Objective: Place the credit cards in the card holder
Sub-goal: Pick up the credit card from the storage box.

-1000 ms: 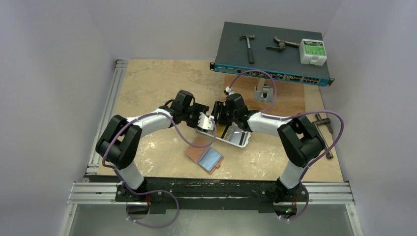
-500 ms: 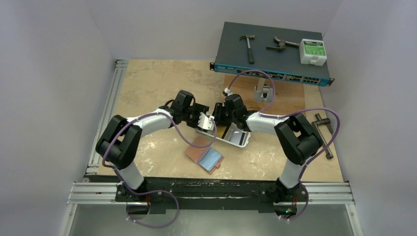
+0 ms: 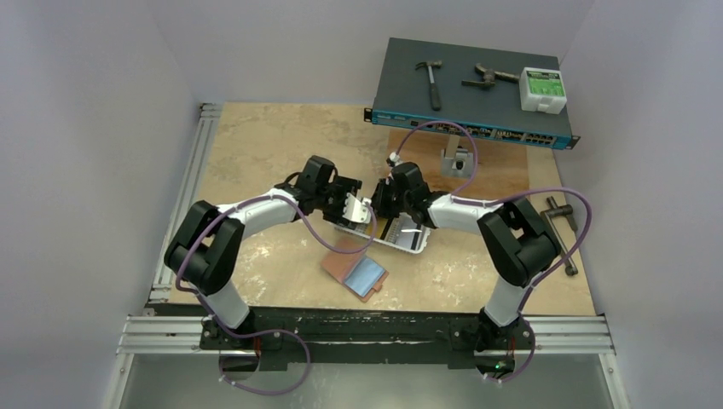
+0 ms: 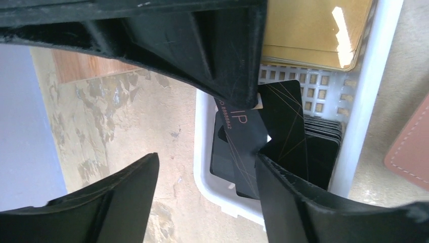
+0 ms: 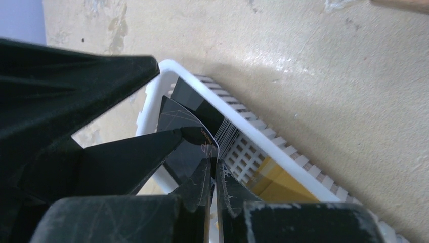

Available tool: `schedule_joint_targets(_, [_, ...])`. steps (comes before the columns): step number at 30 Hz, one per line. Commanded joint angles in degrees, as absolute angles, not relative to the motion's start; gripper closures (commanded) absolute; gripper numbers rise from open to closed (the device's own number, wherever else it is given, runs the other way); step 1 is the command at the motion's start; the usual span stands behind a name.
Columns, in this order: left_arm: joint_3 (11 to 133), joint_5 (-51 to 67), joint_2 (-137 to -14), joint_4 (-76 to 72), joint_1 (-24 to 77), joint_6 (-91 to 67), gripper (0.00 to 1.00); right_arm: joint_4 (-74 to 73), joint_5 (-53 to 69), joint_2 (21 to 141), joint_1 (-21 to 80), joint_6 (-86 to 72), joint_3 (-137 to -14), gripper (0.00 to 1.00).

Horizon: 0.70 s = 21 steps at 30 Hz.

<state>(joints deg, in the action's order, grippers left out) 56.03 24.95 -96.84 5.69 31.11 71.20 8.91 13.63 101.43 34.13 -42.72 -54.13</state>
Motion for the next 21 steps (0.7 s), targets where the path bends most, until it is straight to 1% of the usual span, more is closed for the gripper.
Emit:
schedule_joint_targets(1, [59.15,27.65,-93.53,12.79,29.24,64.61,0.22,11.23,16.96,97.46,34.17,-45.8,-53.0,1.0])
schedule_joint_targets(2, [60.2,28.69,-92.8,14.52,28.47,63.14,0.19,11.25,17.01,96.71,34.11,-45.77,-52.8,1.0])
schedule_joint_targets(3, [61.45,30.03,-92.05,16.72,27.56,61.6,0.12,11.25,17.11,96.09,34.18,-45.52,-52.6,1.0])
schedule_joint_targets(6, [65.55,35.22,-89.99,24.89,24.5,58.11,0.07,11.39,17.54,94.48,34.11,-44.92,-51.95,1.0])
schedule_joint_targets(12, [72.89,47.16,-87.88,43.25,19.18,56.47,0.06,10.9,16.76,91.19,34.21,-41.65,-51.66,1.0])
schedule_joint_targets(15, [75.13,51.55,-86.72,49.97,17.78,55.6,0.06,9.78,16.69,88.52,34.35,-38.67,-51.72,1.0])
schedule_joint_targets(17, [74.68,53.34,-84.71,52.16,17.73,54.53,0.06,8.47,16.93,86.39,34.5,-36.35,-52.02,1.0])
schedule_joint_targets(21, [71.96,54.66,-79.21,51.03,17.75,50.23,0.09,3.9,17.48,82.15,35.1,-31.15,-54.05,1.0])
